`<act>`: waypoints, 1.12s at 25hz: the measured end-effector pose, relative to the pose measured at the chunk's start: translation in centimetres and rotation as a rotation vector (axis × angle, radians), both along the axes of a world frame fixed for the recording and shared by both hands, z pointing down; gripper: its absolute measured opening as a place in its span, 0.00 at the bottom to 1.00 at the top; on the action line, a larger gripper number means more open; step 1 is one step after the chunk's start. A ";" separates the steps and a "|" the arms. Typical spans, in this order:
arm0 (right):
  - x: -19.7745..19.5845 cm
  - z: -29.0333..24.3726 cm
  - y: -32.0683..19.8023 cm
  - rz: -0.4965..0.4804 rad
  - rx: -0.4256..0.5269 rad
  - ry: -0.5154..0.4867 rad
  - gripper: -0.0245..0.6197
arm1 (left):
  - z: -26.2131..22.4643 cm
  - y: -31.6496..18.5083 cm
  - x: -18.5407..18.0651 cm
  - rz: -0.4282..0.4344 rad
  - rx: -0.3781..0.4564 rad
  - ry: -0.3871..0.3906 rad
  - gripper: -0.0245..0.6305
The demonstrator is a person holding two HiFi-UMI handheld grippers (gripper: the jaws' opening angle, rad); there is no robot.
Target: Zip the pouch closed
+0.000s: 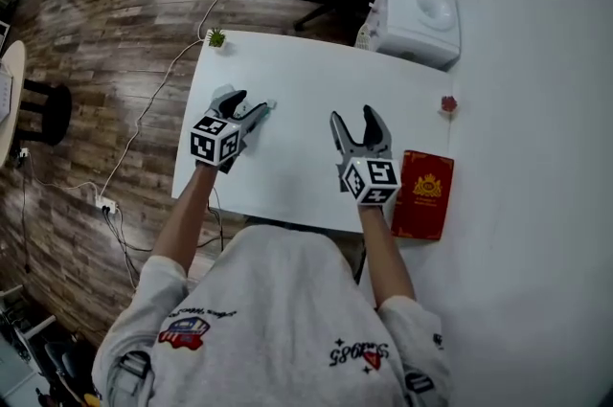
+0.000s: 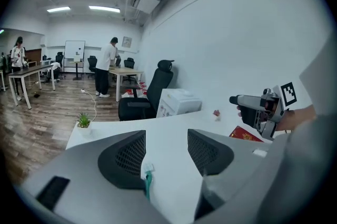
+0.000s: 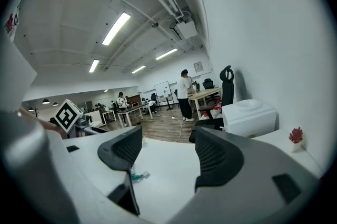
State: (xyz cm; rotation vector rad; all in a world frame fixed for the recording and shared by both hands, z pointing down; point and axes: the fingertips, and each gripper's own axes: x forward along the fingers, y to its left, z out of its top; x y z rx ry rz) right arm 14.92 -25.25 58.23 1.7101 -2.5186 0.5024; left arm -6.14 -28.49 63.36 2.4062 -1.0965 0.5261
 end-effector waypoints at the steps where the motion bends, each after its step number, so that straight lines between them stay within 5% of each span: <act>1: 0.1 0.5 -0.1 0.004 -0.009 -0.002 0.51 | 0.7 -0.4 0.2 0.007 -0.016 -0.007 0.41; 11: 1.4 3.7 -0.3 0.055 -0.077 -0.008 0.51 | 7.7 -2.5 2.2 0.048 -0.178 -0.076 0.41; 28: 4.6 5.8 -0.3 0.124 -0.130 -0.001 0.51 | 17.1 -4.7 3.0 -0.008 -0.413 -0.141 0.41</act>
